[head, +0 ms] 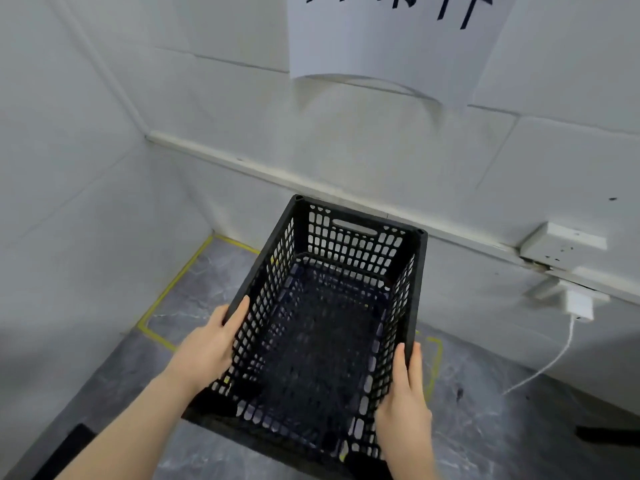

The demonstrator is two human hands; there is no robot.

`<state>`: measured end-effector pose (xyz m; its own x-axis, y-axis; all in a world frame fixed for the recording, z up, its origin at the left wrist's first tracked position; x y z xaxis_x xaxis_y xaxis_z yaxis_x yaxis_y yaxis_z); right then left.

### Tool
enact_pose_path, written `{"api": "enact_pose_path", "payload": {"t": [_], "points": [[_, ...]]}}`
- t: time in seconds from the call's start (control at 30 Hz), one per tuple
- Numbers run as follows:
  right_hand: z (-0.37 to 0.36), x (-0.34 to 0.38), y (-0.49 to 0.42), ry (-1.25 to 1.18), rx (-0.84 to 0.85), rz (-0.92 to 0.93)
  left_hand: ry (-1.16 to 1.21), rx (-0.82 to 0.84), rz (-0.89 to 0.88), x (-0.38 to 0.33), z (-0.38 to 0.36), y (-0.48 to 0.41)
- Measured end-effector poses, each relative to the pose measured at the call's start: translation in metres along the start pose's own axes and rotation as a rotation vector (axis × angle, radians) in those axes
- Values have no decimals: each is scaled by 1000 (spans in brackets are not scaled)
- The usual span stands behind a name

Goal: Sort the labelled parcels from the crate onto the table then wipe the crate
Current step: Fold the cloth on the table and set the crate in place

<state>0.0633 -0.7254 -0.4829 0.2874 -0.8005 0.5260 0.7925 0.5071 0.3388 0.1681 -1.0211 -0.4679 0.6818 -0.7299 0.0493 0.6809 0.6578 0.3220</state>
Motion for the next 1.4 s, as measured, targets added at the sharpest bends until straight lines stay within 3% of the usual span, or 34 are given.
{"api": "enact_pose_path", "payload": {"t": [0.37,0.53,0.67,0.83,1.1,1.4], "points": [[-103,-62,-76,44,-166,35,91,-75,-70,-7,-108,-78],[-139,-66,-99,22,-381,173,43,-132,-99,5,-150,-109],[-153,-58,-103,-36,-315,99,10,-137,-33,10,-159,-120],[-160,-50,-94,-17,-304,69,-10,-206,-73,17,-161,-114],[-150,-44,-84,-26,-166,85,19,-108,41,23,-163,-105],[-149,-38,-72,-115,-150,105,46,-109,59,29,-157,-91]]}}
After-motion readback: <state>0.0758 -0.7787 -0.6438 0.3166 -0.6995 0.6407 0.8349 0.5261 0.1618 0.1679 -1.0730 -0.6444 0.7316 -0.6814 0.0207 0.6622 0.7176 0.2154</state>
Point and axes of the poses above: each hand's wrist, its own y-axis away from the middle knuckle, its own z-axis out of the back of the hand, x = y × z, the point moved 2 cm from there along -y, towards the middle knuckle, and after that the axes turned 14 degrees about z, right-handed, at the moved point
